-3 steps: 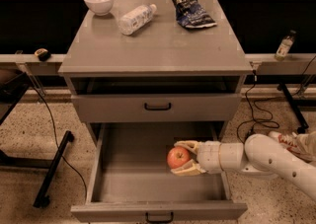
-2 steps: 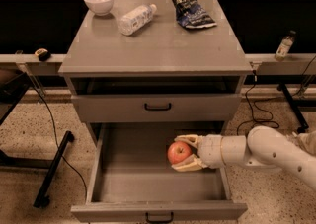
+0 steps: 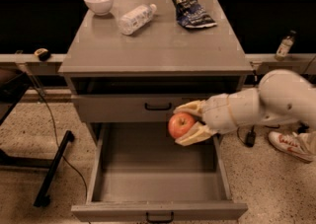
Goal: Pick apple from middle drawer and place on counter
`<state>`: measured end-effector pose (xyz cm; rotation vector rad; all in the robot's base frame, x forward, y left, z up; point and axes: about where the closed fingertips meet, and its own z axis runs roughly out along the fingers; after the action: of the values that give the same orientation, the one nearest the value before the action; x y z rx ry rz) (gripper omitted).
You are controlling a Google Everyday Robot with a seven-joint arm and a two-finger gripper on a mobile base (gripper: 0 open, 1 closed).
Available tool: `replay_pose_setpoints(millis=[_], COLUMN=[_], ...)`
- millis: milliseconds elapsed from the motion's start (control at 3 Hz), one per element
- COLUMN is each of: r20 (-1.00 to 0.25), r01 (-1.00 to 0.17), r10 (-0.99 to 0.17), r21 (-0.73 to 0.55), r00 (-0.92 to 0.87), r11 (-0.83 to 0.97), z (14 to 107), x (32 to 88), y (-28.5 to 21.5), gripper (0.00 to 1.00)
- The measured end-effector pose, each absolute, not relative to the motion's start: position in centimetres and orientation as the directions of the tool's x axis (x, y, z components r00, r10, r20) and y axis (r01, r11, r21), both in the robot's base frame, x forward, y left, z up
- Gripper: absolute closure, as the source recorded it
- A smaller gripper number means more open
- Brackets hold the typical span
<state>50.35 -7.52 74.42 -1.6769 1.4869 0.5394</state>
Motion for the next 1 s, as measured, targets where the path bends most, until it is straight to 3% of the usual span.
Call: replay_pose_setpoints(millis=[667,1000], r20=[-0.832,-0.829], r01=[-0.984,-0.982], r10=[-0.527,-0.530], r21=[-0.171,-0.178], r00=[0.175,0.182], r11=[-0.057,-0.060], z=[84.0,84.4], x=[56.8,57.1], y=[-5.8,-5.6], gripper=[1.00,1.00])
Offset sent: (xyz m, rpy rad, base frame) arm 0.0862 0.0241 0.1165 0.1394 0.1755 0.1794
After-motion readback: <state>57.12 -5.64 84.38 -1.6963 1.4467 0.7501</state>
